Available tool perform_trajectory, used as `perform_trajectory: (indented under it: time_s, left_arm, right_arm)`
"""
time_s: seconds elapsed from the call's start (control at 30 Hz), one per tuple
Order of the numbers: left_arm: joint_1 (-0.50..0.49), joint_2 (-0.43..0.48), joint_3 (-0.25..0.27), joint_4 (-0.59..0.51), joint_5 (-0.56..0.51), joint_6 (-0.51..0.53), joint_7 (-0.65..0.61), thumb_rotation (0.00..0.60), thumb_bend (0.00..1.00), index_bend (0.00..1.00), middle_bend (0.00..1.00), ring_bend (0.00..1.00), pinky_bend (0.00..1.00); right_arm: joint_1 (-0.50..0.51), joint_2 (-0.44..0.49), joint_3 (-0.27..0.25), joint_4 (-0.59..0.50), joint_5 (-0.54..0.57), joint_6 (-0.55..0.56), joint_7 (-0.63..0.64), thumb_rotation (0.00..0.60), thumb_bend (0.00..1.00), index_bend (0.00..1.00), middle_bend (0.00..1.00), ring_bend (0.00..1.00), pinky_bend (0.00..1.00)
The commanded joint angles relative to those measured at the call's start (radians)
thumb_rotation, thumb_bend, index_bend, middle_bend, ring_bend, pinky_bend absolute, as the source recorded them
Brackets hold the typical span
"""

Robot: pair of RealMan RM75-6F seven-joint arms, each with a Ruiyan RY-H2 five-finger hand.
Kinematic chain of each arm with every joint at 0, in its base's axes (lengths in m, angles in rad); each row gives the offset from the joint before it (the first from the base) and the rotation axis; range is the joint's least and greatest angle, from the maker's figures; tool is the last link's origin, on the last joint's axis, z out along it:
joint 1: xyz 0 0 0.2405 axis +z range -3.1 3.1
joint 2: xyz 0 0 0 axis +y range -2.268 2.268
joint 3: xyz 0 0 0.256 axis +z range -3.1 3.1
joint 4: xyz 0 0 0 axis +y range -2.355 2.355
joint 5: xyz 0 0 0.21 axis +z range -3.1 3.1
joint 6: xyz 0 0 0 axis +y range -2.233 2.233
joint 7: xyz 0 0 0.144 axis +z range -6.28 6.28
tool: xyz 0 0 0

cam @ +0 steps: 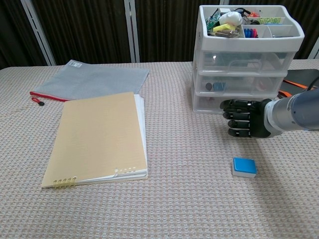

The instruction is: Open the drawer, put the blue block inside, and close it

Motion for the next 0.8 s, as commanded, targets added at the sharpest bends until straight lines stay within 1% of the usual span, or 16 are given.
perform_trajectory:
  time_s: [0.03,0.13,0.33,0.53,0.8]
  left_arm:
    - [-0.001,0.002,0.001,-0.002,-0.002,-0.004,-0.002,0.600,0.19,0.01,0.00,0.00,0.00]
    - [-0.002,0.003,0.001,-0.003,-0.002,-0.006,-0.004,0.600,0.18,0.01,0.00,0.00,0.00]
    - [-0.004,0.005,0.005,-0.006,-0.002,-0.015,-0.006,0.600,0.18,0.01,0.00,0.00,0.00]
    - [-0.005,0.007,0.007,-0.010,-0.003,-0.018,-0.006,0.600,0.18,0.01,0.00,0.00,0.00]
    - [-0.006,0.009,0.011,-0.013,0.000,-0.024,-0.007,0.600,0.18,0.01,0.00,0.00,0.00]
  right_arm:
    - [0.006,-0.012,0.012,0.031,0.022,-0.010,0.014,0.600,0.37,0.18,0.73,0.77,0.70]
    - [0.013,-0.020,0.016,0.061,0.039,-0.014,0.016,0.600,0.37,0.19,0.73,0.77,0.70]
    - [0.014,-0.021,0.029,0.077,0.063,-0.036,0.024,0.600,0.38,0.22,0.73,0.77,0.70]
    - [0.021,-0.024,0.032,0.092,0.101,-0.065,0.023,0.600,0.38,0.30,0.73,0.77,0.70]
    - [0.041,-0.021,0.033,0.119,0.147,-0.092,0.009,0.600,0.38,0.31,0.73,0.77,0.70]
